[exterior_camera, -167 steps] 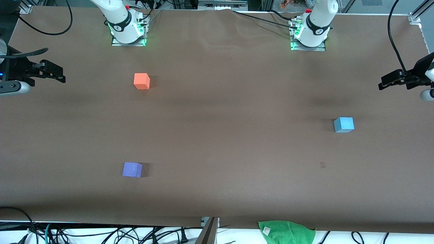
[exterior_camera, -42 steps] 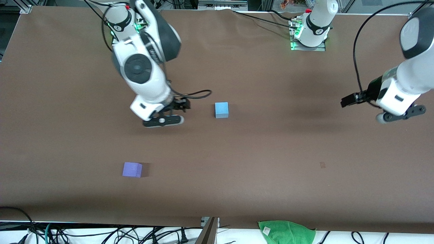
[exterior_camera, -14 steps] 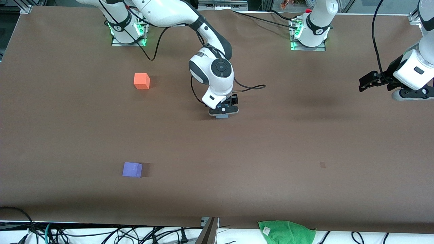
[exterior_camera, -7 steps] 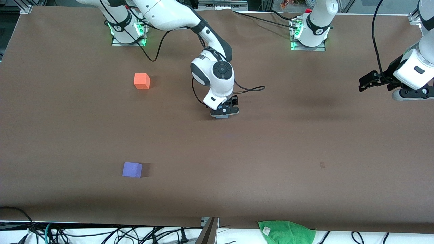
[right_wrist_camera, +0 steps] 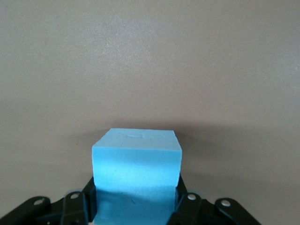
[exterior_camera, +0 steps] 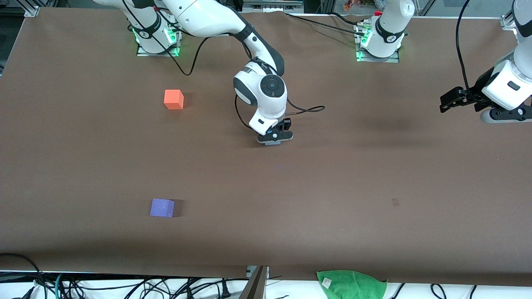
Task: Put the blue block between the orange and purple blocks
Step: 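Carry the cube with the right gripper toward the orange cube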
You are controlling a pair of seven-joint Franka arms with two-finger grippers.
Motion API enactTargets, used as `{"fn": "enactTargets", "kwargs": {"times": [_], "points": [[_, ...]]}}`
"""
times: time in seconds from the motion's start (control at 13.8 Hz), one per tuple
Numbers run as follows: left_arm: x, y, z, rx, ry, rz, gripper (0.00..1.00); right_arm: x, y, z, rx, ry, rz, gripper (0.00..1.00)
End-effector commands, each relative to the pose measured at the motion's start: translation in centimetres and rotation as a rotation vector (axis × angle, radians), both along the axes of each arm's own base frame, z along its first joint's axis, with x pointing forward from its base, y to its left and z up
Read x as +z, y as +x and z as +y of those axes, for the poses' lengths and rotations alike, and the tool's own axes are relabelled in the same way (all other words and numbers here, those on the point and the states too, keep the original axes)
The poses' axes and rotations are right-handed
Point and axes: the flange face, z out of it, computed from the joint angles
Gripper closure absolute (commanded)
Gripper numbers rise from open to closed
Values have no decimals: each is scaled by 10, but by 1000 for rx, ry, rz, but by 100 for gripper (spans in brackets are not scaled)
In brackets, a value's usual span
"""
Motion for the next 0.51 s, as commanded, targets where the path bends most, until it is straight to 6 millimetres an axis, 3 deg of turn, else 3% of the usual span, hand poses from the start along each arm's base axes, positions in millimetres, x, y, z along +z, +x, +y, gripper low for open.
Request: {"fn": "enactTargets", "kwargs": {"times": [0.0,0.14,0.43], "points": [[6,3,3,-18,7,2,0,9,9,-3,4,-1,-26,61],[7,3,4,-16,7,1,0,32,19,-10,-12,11,-38,61],[7,3,5,-13,7,1,0,92,58,-65,-46,-53,-1,61]]}}
